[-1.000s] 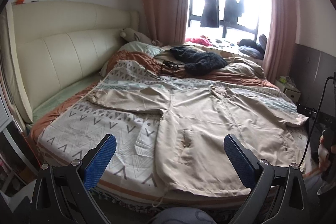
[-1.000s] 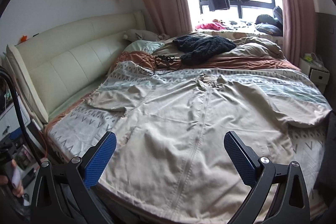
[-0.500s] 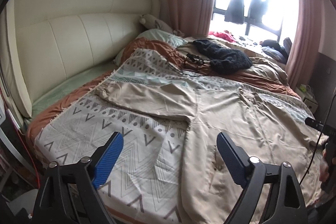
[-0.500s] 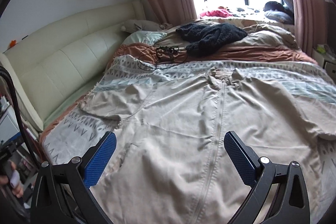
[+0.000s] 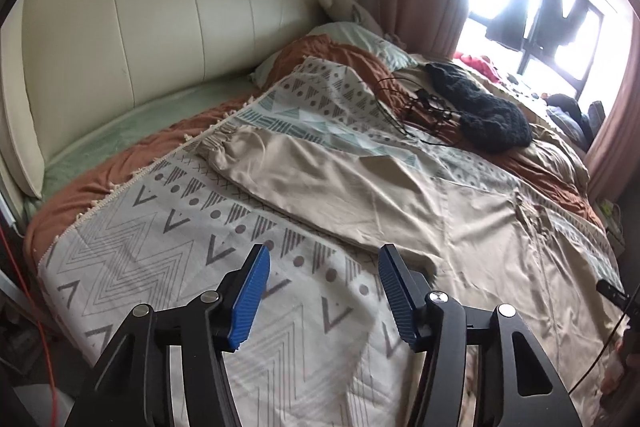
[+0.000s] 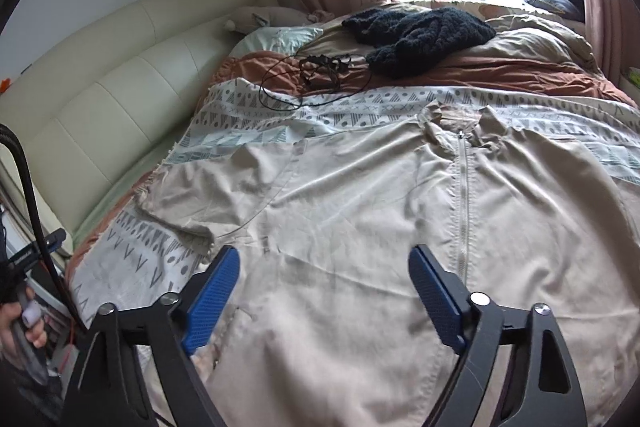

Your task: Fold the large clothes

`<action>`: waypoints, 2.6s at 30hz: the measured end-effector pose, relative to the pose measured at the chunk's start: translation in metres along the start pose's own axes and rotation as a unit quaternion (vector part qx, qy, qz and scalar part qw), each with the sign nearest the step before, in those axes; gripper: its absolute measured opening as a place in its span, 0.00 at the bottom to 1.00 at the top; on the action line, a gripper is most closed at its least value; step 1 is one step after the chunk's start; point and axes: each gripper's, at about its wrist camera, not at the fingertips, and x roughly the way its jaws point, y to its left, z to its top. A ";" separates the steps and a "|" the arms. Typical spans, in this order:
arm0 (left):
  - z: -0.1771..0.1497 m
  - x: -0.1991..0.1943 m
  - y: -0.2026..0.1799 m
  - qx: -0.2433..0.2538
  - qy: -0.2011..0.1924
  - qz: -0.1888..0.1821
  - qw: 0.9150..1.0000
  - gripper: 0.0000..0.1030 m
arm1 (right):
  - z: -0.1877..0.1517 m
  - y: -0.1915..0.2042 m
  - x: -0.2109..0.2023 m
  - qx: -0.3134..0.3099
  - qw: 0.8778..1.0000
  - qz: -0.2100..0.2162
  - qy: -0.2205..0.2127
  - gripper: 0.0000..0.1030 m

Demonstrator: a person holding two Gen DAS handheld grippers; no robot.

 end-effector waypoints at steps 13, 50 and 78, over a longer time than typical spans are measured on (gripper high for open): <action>0.047 0.132 0.059 -0.038 0.042 0.034 0.998 0.55 | 0.007 -0.025 0.070 0.003 0.997 -0.065 0.039 0.72; 0.171 0.124 0.031 -0.033 0.001 -0.037 0.999 0.02 | -0.005 0.128 0.216 0.022 0.974 0.150 0.166 0.09; 0.141 0.008 -0.226 0.122 0.014 -0.173 0.977 0.02 | -0.007 -0.067 -0.009 0.077 0.994 0.038 0.071 0.53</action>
